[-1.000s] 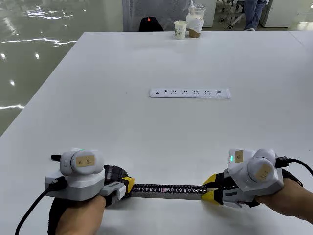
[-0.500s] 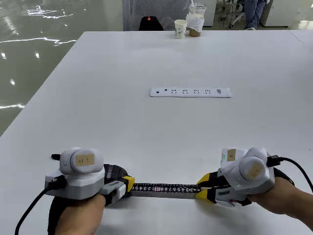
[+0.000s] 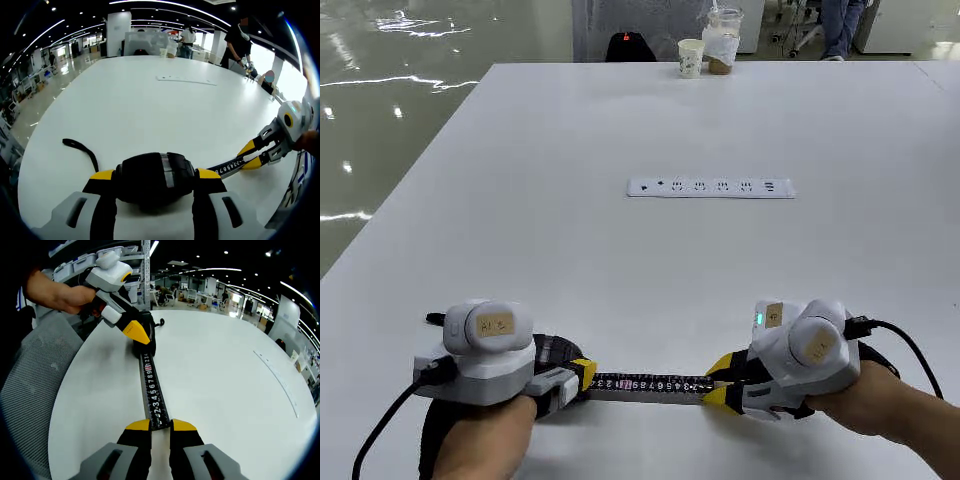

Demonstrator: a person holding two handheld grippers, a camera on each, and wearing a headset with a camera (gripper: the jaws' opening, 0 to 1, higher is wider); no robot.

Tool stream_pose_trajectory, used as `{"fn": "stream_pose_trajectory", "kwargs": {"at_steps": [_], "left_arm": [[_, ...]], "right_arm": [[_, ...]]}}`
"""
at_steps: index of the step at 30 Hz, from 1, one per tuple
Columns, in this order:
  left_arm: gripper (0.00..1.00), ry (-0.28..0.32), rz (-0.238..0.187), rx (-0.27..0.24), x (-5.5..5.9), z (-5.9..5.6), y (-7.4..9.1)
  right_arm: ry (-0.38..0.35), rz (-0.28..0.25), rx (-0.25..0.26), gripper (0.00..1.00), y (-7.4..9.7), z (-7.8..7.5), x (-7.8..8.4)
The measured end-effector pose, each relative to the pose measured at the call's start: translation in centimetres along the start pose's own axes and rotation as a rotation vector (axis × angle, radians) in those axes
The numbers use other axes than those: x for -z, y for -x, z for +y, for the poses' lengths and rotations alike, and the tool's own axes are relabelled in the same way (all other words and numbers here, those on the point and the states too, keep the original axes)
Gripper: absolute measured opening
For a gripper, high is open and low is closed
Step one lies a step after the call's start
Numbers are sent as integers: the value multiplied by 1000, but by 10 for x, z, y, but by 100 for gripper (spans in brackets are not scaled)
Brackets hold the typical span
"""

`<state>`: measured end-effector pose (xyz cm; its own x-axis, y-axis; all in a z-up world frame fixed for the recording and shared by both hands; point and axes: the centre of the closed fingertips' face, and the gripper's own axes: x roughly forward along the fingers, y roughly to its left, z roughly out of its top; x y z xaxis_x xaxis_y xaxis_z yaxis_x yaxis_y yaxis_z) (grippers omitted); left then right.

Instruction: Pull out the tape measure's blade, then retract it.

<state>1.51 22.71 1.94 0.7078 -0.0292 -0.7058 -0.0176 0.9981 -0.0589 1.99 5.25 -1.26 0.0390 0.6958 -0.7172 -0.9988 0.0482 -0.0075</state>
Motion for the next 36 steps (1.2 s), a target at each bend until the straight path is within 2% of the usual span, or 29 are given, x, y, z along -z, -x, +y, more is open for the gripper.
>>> {"fn": "stream_pose_trajectory", "kwargs": {"at_steps": [36], "left_arm": [[56, 4, 6, 5, 0, 0, 0]], "right_arm": [[8, -24, -14, 10, -22, 5, -23]]}}
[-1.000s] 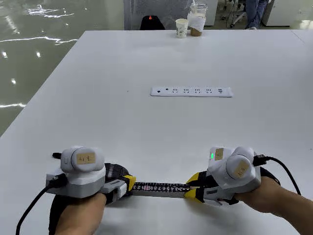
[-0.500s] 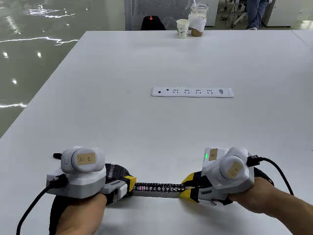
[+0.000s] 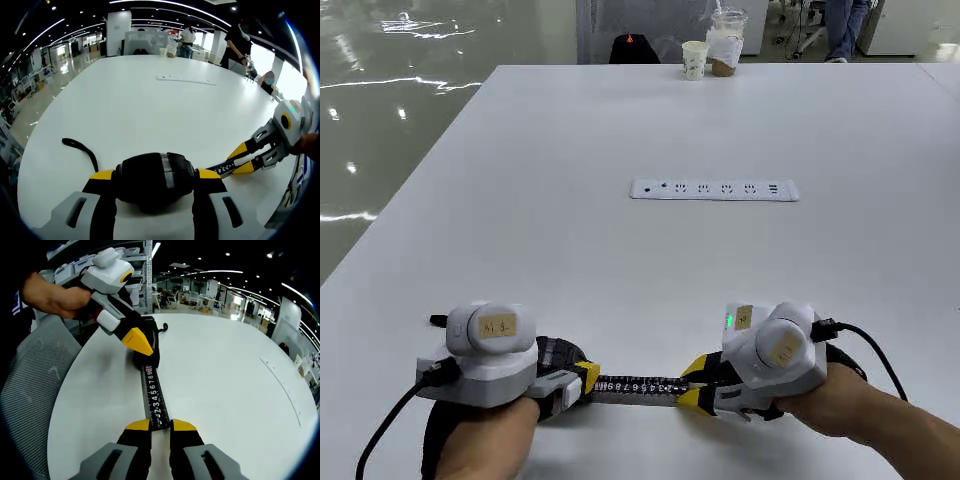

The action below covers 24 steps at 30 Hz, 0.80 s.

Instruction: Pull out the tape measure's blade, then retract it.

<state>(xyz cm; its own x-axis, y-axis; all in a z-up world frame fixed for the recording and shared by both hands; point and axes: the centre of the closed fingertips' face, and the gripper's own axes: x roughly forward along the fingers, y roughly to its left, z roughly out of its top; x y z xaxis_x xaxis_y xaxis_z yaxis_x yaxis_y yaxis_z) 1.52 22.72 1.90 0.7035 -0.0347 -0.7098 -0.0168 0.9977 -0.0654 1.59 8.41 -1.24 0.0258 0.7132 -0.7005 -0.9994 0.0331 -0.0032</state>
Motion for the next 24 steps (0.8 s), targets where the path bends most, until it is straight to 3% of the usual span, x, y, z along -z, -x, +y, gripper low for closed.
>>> {"fn": "stream_pose_trajectory", "kwargs": {"at_steps": [24], "left_arm": [[56, 1, 1, 5, 0, 0, 0]], "right_arm": [[17, -12, -16, 10, -17, 3, -17]]}}
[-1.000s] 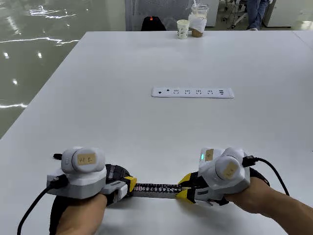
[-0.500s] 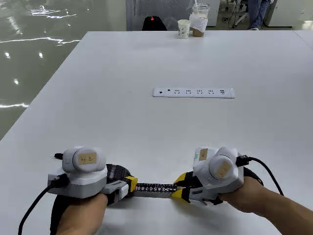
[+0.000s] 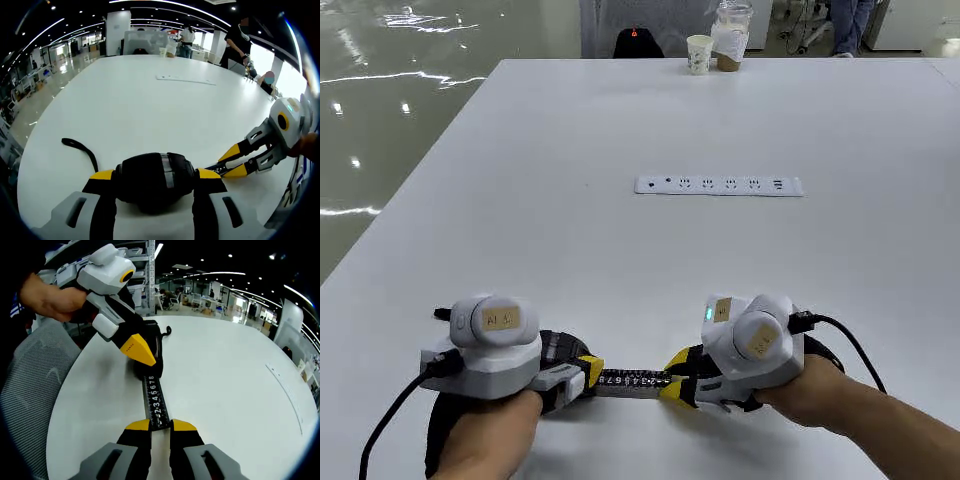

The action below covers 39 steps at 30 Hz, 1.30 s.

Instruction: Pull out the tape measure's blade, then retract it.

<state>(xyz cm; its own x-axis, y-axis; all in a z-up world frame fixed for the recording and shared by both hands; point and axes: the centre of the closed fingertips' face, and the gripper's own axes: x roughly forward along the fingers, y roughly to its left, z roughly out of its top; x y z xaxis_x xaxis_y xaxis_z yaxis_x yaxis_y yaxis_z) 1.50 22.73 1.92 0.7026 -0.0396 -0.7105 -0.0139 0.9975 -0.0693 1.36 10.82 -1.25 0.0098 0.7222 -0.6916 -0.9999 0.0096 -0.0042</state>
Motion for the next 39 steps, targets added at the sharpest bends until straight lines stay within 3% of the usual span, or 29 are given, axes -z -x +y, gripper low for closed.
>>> {"fn": "stream_pose_trajectory", "kwargs": {"at_steps": [39], "left_arm": [[56, 5, 10, 13, 0, 0, 0]], "right_arm": [[35, -19, -8, 10, -24, 6, -23]]}}
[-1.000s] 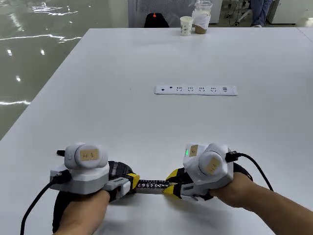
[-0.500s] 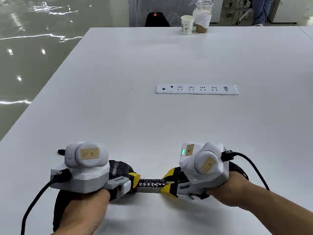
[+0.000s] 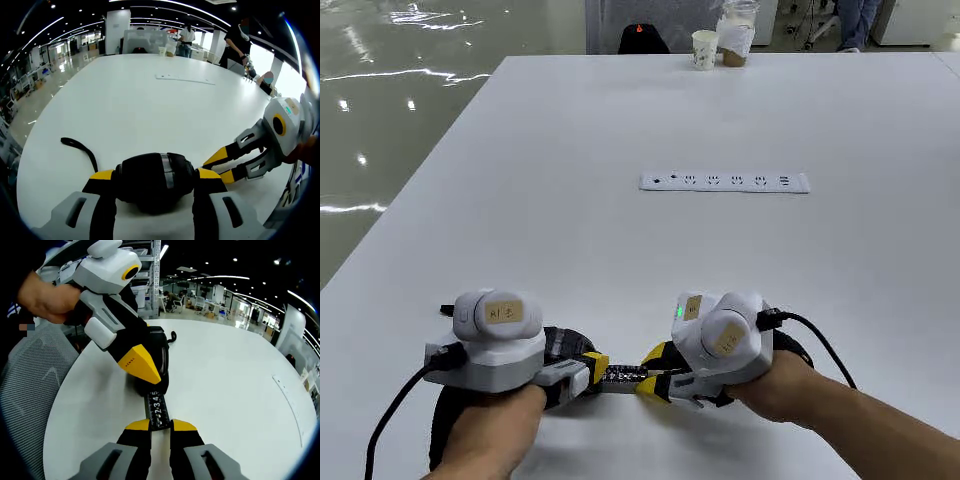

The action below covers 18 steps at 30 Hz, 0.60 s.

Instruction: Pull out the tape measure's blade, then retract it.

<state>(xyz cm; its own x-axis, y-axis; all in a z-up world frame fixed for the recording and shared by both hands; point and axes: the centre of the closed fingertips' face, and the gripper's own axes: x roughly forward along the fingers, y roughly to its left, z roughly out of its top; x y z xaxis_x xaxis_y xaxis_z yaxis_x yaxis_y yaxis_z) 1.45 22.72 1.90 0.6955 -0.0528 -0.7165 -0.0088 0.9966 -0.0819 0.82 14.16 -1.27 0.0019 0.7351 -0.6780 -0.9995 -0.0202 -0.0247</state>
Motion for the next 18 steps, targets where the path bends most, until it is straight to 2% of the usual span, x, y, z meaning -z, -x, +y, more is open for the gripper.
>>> {"fn": "stream_pose_trajectory", "kwargs": {"at_steps": [18], "left_arm": [[56, 7, 6, 7, 0, 1, 0]], "right_arm": [[26, -9, -17, 10, -18, 4, -16]]}}
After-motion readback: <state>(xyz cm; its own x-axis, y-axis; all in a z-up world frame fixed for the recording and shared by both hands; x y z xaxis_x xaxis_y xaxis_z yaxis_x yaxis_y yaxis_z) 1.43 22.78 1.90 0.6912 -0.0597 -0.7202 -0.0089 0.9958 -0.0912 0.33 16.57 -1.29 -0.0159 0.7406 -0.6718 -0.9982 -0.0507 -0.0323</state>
